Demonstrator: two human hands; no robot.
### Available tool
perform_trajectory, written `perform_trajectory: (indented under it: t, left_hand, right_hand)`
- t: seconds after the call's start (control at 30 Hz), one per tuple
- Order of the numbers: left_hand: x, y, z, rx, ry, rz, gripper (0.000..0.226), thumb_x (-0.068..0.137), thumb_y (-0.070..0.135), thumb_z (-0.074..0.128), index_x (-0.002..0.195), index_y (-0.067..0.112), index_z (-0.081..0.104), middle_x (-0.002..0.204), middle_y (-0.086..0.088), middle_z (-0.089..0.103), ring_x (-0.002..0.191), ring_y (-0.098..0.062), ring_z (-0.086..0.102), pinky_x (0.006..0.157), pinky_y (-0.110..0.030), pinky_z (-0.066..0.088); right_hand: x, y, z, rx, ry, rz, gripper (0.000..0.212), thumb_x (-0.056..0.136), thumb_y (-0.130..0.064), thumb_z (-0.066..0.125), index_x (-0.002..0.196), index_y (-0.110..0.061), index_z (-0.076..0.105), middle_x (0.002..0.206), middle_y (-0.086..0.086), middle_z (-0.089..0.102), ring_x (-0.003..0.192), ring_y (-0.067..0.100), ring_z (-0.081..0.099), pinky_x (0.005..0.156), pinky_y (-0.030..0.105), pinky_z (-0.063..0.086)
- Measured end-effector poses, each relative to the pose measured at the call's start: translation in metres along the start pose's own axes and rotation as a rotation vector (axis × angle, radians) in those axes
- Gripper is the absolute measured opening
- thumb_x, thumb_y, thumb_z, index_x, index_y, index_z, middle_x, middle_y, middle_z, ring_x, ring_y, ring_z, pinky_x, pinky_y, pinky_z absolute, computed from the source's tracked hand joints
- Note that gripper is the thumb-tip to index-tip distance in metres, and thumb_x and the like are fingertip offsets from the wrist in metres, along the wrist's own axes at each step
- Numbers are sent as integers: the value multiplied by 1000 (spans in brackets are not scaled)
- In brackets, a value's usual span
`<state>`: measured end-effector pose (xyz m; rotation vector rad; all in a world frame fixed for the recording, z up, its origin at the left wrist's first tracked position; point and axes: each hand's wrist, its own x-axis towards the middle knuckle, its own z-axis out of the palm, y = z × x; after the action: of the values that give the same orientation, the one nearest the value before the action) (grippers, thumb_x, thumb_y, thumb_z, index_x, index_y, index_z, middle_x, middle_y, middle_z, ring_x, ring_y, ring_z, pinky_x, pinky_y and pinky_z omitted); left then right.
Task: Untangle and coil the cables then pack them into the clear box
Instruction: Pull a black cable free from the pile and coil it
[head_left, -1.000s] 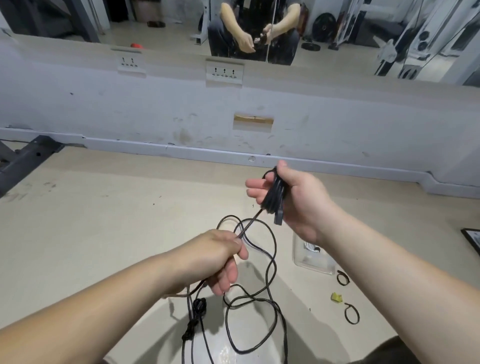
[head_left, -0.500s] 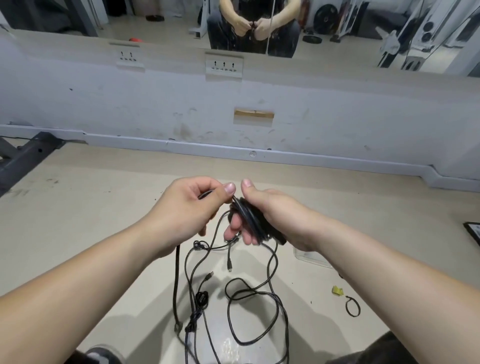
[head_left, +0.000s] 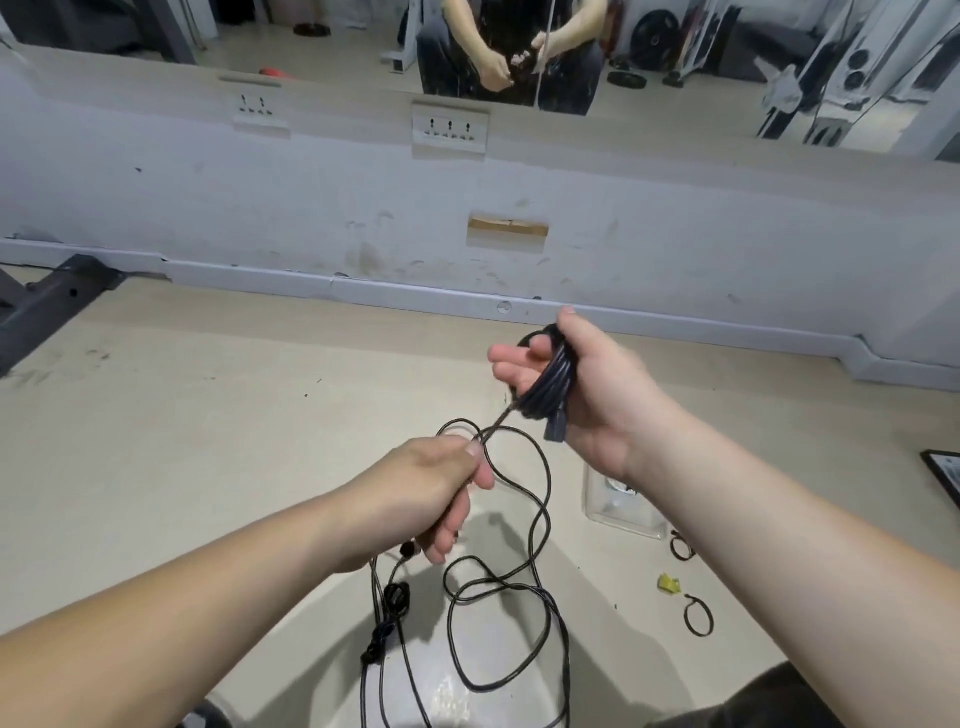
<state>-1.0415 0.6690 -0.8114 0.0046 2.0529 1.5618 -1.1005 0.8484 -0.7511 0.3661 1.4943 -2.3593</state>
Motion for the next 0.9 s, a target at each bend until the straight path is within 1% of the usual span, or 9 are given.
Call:
perform_trajectory:
  t: [0.1,0.2,0.3,0.37,0.43,0.6,0.7,0.77,0.9]
  left_hand:
    - [-3,5,12,20,-64,76,19,108,23,51,103,7,60,55,-2,55,51,-21,57,48,-22,43]
    - [-5,13,16,37,-83,172,11,104,14,60,97,7,63,62,-7,63,66,-27,56,60,-30,43]
    - [-6,21,11,-73,-74,184,10,100,13,66,90,12,67,64,-8,63,68,-29,63,66,-33,46]
    - [-7,26,6,-221,-88,164,9,96,18,71,88,17,68,64,-6,57,62,-28,65,65,-34,52]
    - [-9,29,2,-298,-93,142,10,89,28,73,83,21,67,64,-3,53,52,-20,55,54,-29,49]
    - [-9,32,-9,-105,-26,170,23,99,22,68,76,21,67,63,2,49,49,-15,43,44,-23,32]
    - [-9,33,-22,34,60,231,19,92,20,77,84,7,66,60,8,54,49,-11,43,48,-23,32]
    - [-11,36,-31,85,115,306,29,79,25,86,85,8,64,69,3,59,60,-11,50,58,-27,38]
    - [-14,36,-40,119,141,407,45,71,42,86,86,7,63,82,-23,64,74,-19,55,72,-35,43]
  right_hand:
    - [5,7,-3,-177,154,-120,44,106,-50,46,94,-8,54,103,23,76,79,21,78,44,21,50]
    - [8,20,-1,-501,199,-267,48,104,-51,48,99,-5,60,110,19,74,77,13,74,54,21,53]
    - [6,22,-4,-884,219,-470,44,101,-56,51,92,-13,54,90,8,69,84,18,70,72,35,56]
    - [2,20,-5,-1091,197,-552,42,100,-57,51,80,-21,43,72,-4,54,67,10,56,59,27,41]
    - [0,22,-3,-1230,132,-569,44,99,-58,50,77,-22,38,68,-5,48,61,13,46,55,31,32]
    - [-6,21,-1,-1338,-88,-413,52,104,-57,36,77,-16,53,72,3,63,68,22,58,64,40,45]
    - [-10,20,0,-1265,-270,-224,60,106,-53,38,83,-5,65,87,19,72,65,24,63,65,40,54]
    - [-14,18,-1,-1085,-404,-2,63,105,-56,39,83,-2,65,86,21,74,56,20,58,53,30,46]
    - [-19,15,-3,-777,-605,270,65,99,-68,38,75,-11,60,89,22,74,56,21,55,57,31,44]
